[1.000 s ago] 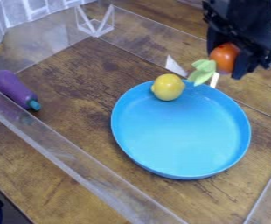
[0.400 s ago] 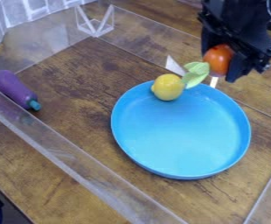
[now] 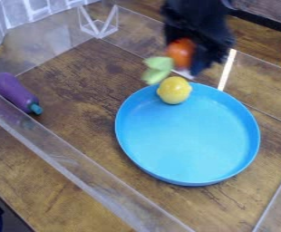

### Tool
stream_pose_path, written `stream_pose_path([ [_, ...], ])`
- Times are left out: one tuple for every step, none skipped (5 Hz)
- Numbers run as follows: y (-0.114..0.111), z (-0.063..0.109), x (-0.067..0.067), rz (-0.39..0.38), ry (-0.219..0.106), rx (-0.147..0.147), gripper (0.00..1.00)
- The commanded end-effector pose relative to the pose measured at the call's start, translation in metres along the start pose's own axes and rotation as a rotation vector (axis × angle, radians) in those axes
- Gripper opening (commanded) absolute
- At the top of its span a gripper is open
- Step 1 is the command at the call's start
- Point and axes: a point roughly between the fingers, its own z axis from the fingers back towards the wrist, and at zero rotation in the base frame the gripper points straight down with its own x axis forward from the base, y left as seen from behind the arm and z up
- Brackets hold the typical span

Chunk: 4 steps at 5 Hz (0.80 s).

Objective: Move the carrot to the left side

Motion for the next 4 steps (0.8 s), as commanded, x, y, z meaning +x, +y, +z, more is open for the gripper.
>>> stream_pose_path([
  [0.041, 0.018, -0.026, 0.094, -0.043, 0.044, 0.00],
  [0.068, 0.017, -0.060, 0.154, -0.015, 0.061, 0.00],
  [0.088, 0.005, -0.092, 0.188, 0.020, 0.063, 0.00],
  [0.092, -0.013, -0.102, 0.204, 0.036, 0.057, 0.00],
])
